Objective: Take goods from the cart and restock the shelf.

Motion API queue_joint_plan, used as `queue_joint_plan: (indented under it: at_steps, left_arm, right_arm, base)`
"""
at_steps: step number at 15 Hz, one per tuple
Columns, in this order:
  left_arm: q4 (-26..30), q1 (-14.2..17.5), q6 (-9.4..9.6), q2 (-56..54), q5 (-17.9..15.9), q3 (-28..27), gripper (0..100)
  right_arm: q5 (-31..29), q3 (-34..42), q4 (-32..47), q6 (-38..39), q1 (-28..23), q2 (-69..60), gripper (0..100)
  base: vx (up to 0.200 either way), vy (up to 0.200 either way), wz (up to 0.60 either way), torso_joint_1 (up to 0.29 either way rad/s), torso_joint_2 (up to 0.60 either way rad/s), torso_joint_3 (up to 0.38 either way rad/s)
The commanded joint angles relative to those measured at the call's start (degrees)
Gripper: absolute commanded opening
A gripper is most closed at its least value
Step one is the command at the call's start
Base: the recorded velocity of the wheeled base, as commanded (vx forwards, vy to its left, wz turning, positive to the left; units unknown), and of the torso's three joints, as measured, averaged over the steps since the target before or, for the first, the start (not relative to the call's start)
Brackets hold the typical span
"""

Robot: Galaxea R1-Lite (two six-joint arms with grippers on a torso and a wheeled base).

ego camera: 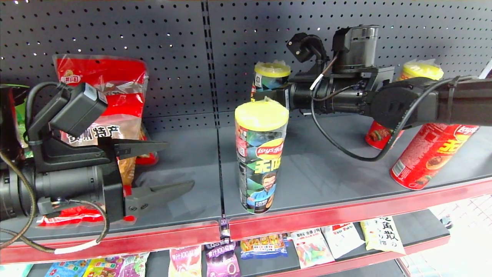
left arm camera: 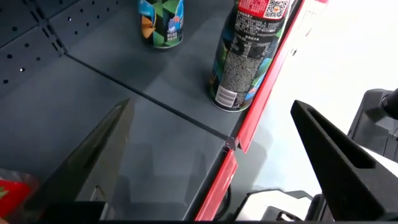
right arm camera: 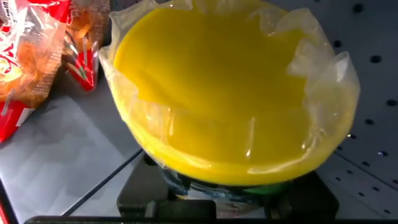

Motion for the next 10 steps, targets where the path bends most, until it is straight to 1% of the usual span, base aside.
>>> queue_joint_plan:
  at_steps: [1,2,3,8,10]
  left_arm:
    - [-0.01,-0.05,0.02,0.28,-0.09,0.0,100]
    - [-0.01,-0.05,0.02,0.37,0.0,0.0,100]
    - [-0.01,0.04,0.02,0.45,0.0,0.0,100]
    - [-0.01,0.04,0.02,0.54,0.0,0.0,100]
    - [-0.01,0.04,0.02,0.54,-0.09,0.09,100]
  right_arm:
    - [0.07,-0.05,-0.04,-0.04,0.17,0.27,0]
    - [0.07,-0.05,-0.04,-0.04,0.26,0.27,0]
    - [-0.01,0.21,-0.04,-0.13,0.26,0.36,100]
    - [-0.28,0.65,-0.04,0.66,0.61,-0.52,100]
    - [-0.45,2.06,0.05,0.66,0.7,-2.45,100]
  base:
    - [0.0,0.0,0.0,0.0,0.0,0.0]
    - [0.0,0.0,0.0,0.0,0.0,0.0]
    - [0.0,0.0,0.0,0.0,0.0,0.0]
    - [0.0,0.0,0.0,0.0,0.0,0.0]
    - [0.0,0.0,0.0,0.0,0.0,0.0]
